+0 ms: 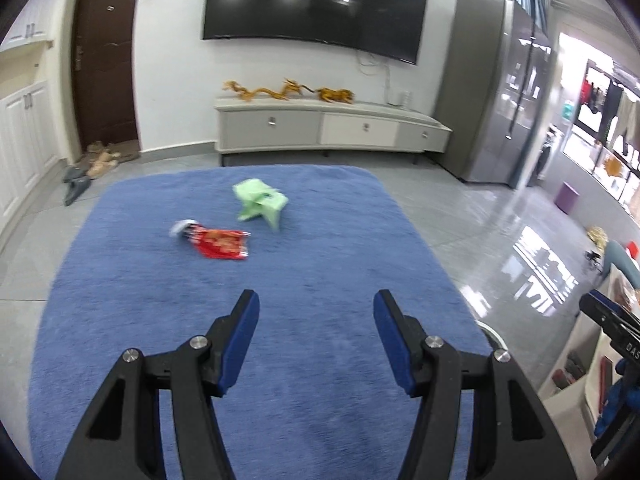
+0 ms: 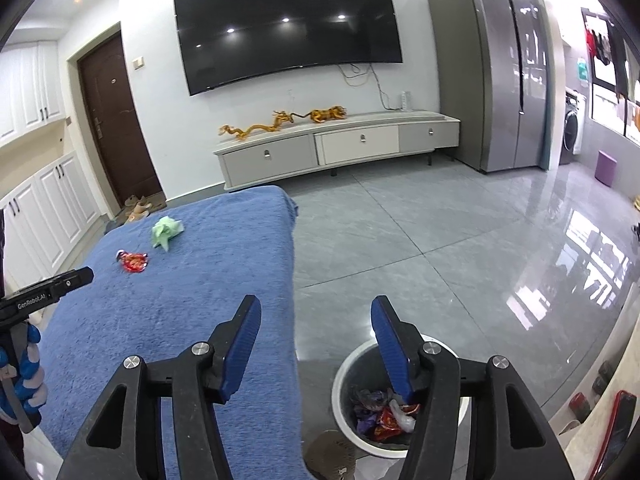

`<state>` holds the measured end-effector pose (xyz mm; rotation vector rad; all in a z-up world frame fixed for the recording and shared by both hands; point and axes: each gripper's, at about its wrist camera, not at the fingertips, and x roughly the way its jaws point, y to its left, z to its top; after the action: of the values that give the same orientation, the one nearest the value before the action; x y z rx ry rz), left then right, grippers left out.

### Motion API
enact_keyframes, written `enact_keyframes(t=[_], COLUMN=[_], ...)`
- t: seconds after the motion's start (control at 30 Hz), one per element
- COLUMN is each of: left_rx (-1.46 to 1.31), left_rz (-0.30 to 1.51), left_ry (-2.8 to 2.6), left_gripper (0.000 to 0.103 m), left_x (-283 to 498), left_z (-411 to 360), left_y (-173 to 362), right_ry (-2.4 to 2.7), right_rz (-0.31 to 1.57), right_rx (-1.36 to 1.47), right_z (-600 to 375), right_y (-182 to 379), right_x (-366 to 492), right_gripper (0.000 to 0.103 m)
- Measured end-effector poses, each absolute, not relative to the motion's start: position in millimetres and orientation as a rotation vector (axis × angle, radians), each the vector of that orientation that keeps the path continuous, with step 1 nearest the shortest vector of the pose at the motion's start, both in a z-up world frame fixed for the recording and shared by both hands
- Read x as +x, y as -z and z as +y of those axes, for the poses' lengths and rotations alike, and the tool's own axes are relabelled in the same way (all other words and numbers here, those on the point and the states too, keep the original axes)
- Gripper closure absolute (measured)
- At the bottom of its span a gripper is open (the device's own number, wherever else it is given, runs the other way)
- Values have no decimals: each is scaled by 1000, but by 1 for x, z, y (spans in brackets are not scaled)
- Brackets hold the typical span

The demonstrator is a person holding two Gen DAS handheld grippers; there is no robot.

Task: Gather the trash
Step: 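Return both tools to the red chip bag and green paper on the rug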

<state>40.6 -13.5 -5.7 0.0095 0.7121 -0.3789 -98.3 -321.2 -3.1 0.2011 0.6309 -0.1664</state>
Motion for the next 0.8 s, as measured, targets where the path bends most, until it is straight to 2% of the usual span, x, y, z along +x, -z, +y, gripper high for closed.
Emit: enact_keyframes(t=[0.33,0.8], left_rx=[32,44], left_rz=[618,652], left_ry=[251,179], left_gripper=[45,43], left_x=[38,70], left_z=[10,13], left_y=[-11,10], right_ry=[129,88], right_rz=[648,719], right_rx=[176,180], right_z=[-301,-291], right_y=[4,28], right_x=[-86,-47], right_gripper=[46,45])
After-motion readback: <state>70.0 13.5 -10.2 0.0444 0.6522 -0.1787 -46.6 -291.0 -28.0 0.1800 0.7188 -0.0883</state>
